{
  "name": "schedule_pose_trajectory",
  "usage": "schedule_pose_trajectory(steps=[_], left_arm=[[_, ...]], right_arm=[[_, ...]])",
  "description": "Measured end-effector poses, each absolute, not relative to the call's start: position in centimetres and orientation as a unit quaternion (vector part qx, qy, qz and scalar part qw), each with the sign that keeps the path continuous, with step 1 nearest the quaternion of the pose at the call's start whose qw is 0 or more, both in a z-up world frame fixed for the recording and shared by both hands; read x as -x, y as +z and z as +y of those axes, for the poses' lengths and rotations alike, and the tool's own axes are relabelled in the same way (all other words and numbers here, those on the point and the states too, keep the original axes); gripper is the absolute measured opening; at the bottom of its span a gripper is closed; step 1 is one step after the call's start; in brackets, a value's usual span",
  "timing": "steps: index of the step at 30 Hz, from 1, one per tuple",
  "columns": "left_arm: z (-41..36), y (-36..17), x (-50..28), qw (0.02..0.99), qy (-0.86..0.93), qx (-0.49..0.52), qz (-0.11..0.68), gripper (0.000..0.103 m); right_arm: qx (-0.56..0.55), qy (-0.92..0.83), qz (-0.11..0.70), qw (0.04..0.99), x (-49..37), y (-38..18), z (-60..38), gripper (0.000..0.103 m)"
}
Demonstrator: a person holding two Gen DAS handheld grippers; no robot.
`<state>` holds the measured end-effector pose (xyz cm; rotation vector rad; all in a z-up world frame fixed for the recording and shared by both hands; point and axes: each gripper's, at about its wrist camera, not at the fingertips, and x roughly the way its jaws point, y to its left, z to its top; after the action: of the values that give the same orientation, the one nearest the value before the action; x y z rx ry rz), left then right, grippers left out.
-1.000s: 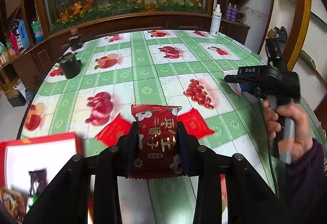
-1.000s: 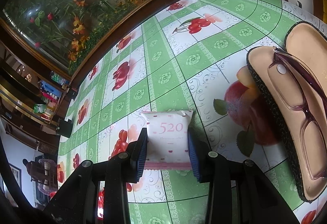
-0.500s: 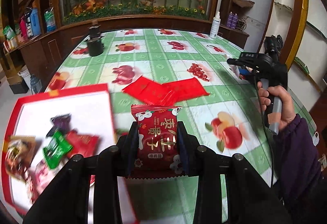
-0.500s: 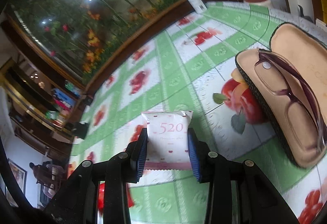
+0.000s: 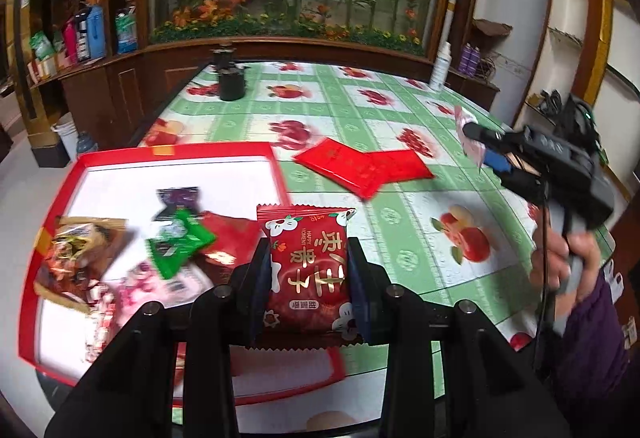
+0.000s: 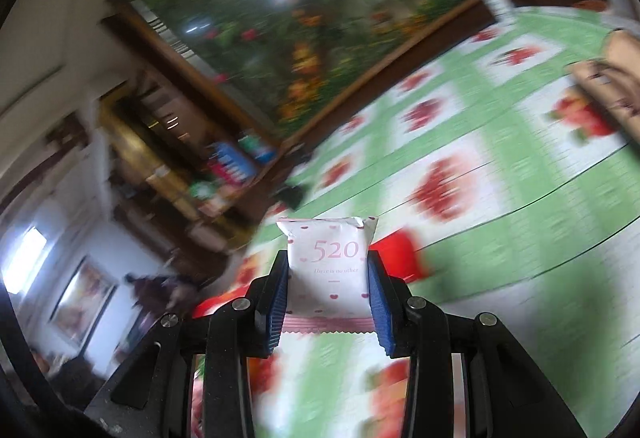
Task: Organize snacks
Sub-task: 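Carry the red packet with left tool while right tool carries pink-white packet to box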
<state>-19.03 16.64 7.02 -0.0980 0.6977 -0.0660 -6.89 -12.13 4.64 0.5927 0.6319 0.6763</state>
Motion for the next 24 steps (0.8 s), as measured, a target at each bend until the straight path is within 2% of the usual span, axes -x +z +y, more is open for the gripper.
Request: schedule_pose_trajectory(steps=[9,24], left_arm=[[21.2,7.1,20.7,0.943,0.023,0.064,0.327,0.033],[26.9,5.5,20.1,0.933,0.106,0.061,0.338,0.033]], right_arm=[[-0.227,0.418,0.312,0.823,9.6,5.3,-2.6,0.037],[-0.081,0.475,0.326,0.813,12.0,4.7,11.4,0.037]])
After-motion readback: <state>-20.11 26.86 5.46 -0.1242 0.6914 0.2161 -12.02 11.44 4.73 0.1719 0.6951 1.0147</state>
